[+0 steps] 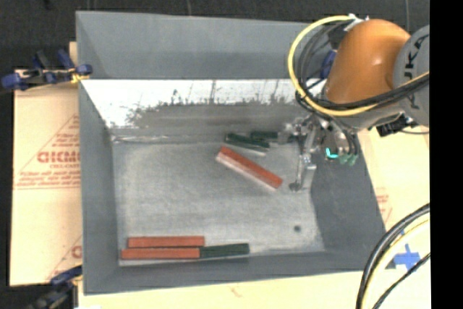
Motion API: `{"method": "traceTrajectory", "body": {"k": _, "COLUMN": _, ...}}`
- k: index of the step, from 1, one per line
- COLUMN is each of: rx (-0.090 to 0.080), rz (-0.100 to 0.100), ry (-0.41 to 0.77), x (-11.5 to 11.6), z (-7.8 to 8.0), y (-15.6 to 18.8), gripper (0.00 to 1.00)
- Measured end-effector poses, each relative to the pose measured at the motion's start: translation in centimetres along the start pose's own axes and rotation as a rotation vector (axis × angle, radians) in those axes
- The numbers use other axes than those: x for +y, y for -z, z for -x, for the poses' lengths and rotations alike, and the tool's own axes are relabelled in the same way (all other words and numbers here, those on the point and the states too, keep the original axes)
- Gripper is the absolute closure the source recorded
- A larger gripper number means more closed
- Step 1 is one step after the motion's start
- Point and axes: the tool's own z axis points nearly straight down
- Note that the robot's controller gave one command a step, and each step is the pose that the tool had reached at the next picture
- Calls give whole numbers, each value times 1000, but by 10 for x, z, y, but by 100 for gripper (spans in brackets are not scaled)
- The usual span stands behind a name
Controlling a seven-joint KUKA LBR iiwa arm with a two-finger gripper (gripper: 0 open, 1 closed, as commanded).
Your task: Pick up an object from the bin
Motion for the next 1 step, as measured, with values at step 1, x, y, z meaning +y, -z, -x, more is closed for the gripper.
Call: {"method": "traceTrajectory", "body": {"k": 1, "rx": -8, "rz": -1, "ry": 2, "x": 0, "z": 2, "y": 5, "gripper": 0}}
